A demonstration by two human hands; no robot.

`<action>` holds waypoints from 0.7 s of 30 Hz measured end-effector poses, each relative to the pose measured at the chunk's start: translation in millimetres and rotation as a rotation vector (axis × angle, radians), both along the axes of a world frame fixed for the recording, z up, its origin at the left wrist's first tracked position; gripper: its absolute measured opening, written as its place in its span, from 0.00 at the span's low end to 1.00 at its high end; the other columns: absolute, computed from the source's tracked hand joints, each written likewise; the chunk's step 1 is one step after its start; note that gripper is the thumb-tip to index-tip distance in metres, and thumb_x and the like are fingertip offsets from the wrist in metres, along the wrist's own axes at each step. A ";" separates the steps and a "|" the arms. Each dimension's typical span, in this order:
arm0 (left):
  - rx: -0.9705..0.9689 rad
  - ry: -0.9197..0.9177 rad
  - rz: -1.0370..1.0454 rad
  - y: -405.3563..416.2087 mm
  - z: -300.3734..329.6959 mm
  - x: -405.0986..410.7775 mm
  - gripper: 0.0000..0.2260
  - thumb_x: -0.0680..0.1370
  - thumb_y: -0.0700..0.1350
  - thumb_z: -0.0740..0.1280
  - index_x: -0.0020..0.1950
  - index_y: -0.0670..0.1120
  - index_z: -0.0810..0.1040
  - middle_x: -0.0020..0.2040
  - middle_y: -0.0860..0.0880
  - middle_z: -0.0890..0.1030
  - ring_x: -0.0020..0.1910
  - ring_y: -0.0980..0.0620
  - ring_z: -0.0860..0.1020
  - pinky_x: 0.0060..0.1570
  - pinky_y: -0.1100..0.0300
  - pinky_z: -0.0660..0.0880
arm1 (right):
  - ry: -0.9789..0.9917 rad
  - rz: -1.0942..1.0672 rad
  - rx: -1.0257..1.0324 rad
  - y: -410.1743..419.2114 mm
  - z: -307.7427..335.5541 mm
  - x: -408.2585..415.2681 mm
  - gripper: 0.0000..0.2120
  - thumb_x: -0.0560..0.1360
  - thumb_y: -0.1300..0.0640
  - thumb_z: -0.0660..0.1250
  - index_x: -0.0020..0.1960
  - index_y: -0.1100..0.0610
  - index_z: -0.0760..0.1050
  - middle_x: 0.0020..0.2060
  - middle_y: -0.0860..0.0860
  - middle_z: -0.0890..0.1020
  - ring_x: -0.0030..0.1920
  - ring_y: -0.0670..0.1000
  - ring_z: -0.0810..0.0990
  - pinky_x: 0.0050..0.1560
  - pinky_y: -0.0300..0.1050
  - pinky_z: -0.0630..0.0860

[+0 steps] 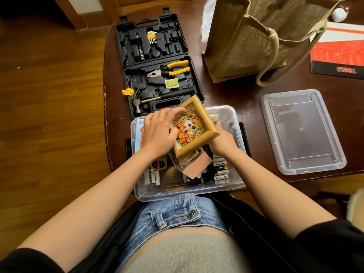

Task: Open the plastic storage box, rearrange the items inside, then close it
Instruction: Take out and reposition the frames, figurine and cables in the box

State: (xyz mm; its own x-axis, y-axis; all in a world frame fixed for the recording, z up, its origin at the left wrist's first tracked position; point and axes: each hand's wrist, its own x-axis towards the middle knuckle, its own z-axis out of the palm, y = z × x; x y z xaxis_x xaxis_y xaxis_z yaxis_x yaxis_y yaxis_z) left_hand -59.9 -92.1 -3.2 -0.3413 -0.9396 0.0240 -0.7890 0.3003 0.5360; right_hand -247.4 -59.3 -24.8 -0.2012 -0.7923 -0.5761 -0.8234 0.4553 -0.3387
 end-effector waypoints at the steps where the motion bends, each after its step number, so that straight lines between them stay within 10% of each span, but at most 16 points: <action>1: 0.001 0.002 0.000 0.0 -0.4 0.2 0.24 0.71 0.44 0.57 0.67 0.57 0.69 0.58 0.53 0.76 0.57 0.51 0.71 0.63 0.53 0.58 | 0.015 -0.006 -0.005 1.8 5.7 -1.5 0.25 0.77 0.63 0.57 0.72 0.63 0.54 0.54 0.61 0.79 0.53 0.63 0.78 0.42 0.50 0.73; 6: 0.012 -0.001 -0.002 -0.6 -1.1 -0.1 0.24 0.70 0.44 0.57 0.66 0.58 0.69 0.59 0.54 0.76 0.59 0.52 0.70 0.64 0.55 0.56 | 0.108 -0.062 -0.102 27.1 46.1 -15.2 0.10 0.75 0.66 0.57 0.56 0.63 0.64 0.48 0.61 0.78 0.41 0.59 0.71 0.37 0.49 0.67; 21: -0.006 -0.014 -0.002 -1.0 -3.3 -0.9 0.24 0.71 0.45 0.57 0.67 0.58 0.69 0.59 0.53 0.76 0.60 0.52 0.70 0.64 0.54 0.56 | -0.176 0.108 -0.015 88.8 62.5 -44.6 0.02 0.80 0.57 0.57 0.51 0.50 0.65 0.38 0.50 0.76 0.37 0.50 0.75 0.34 0.43 0.68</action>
